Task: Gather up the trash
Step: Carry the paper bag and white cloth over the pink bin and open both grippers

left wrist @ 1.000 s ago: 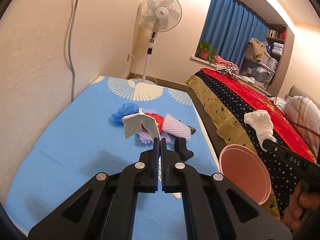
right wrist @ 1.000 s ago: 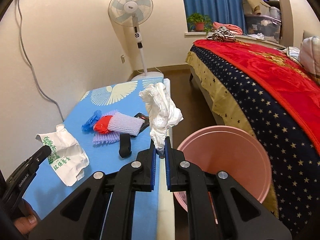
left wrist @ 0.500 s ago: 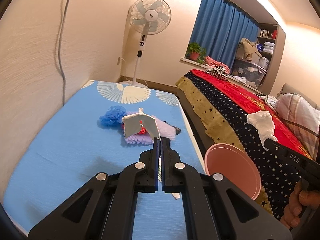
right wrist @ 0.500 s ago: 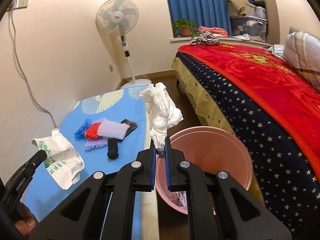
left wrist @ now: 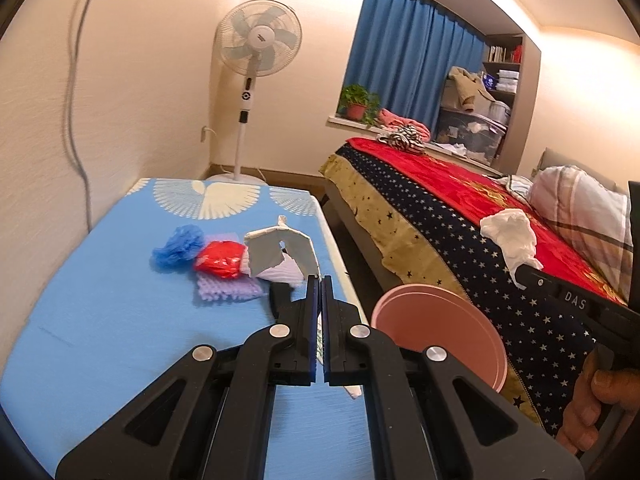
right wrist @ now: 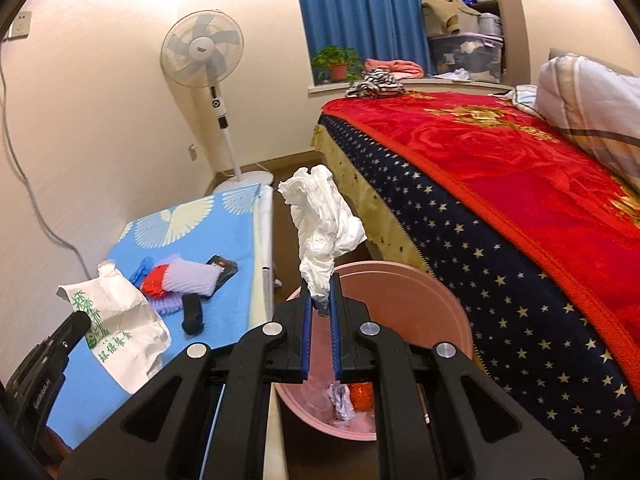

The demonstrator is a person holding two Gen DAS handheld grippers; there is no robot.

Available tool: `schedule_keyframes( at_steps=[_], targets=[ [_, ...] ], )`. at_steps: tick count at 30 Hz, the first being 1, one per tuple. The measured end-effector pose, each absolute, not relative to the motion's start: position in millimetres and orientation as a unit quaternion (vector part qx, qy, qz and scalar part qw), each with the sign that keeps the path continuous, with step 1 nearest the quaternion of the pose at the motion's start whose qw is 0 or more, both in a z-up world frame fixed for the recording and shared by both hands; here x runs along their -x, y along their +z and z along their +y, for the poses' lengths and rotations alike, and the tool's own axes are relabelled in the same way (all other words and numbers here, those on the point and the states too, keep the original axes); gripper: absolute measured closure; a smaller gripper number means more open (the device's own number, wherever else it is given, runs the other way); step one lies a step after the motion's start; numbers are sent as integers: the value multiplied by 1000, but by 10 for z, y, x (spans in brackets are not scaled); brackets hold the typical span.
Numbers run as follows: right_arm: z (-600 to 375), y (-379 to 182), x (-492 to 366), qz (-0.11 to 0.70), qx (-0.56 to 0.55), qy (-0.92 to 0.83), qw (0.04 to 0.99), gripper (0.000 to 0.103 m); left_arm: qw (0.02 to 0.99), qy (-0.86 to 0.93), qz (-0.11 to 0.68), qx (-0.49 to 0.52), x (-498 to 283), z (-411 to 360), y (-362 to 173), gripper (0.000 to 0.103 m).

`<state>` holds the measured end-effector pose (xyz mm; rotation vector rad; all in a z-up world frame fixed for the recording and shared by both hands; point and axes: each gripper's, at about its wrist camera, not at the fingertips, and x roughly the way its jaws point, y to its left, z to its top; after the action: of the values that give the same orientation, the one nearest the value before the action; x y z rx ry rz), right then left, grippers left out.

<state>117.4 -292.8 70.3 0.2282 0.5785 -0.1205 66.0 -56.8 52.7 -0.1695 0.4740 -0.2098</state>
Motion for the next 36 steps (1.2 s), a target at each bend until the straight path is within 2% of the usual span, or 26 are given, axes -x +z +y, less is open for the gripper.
schedule_keyframes(
  at_steps=[36],
  targets=[
    [-3461, 478, -1225, 281, -132, -158, 937, 95, 949, -201, 236, 55, -1127, -1560, 274, 102]
  ],
)
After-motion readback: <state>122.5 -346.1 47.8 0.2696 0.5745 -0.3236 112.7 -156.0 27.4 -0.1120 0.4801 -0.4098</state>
